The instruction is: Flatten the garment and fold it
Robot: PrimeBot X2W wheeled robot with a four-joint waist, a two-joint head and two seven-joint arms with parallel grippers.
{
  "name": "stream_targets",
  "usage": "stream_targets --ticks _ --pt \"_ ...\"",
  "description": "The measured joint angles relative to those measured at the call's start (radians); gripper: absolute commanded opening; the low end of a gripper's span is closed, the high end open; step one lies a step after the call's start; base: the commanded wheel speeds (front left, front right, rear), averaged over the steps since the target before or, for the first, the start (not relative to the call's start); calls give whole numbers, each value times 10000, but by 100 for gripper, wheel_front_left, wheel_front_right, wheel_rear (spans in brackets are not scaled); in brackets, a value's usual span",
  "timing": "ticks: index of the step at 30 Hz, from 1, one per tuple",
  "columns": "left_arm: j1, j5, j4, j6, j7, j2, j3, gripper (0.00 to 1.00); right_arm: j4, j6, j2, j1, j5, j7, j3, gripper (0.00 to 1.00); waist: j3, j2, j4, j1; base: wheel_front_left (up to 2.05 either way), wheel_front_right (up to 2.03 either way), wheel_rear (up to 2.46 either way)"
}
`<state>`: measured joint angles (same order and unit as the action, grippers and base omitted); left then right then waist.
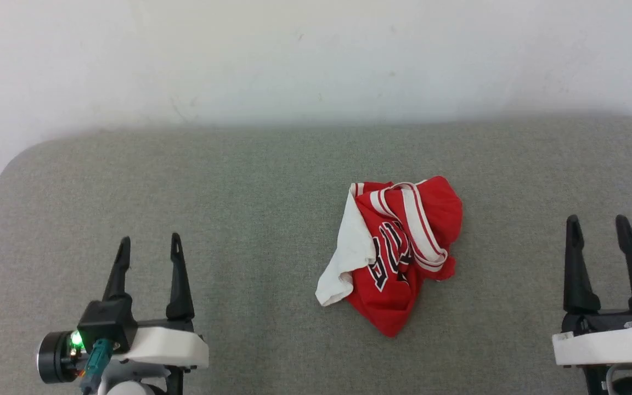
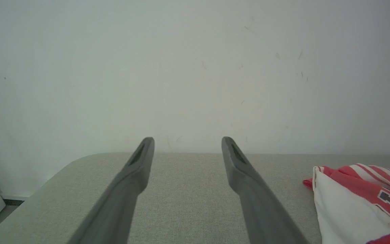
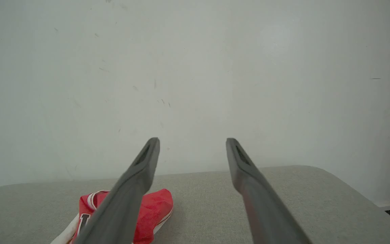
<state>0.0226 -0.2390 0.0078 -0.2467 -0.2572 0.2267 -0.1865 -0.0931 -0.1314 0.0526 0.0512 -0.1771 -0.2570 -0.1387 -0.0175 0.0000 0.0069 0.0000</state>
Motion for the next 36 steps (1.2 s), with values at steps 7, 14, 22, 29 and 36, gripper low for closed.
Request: stream_targets --ticks 7,14,22,29,36 --pt "-249 477 261 993 0 -748 926 100 178 0 -2 67 -19 0 161 100 -35 0 90 0 0 0 0" --pt "-356 886 470 1599 2 -1193 1551 100 267 0 -2 103 -19 0 178 100 -53 0 154 0 0 0 0" --pt "-355 1273 562 2029 2 -1425 1919 100 307 0 0 103 -19 0 211 100 -98 0 131 0 0 0 0" --pt "228 1567 581 2575 2 -1524 1927 100 307 0 -2 101 -19 0 199 100 -191 -1 97 1 0 0 0" --pt "2183 1871 1567 3465 19 -965 1087 100 311 0 0 95 -19 0 192 100 -199 0 143 0 0 0 0"
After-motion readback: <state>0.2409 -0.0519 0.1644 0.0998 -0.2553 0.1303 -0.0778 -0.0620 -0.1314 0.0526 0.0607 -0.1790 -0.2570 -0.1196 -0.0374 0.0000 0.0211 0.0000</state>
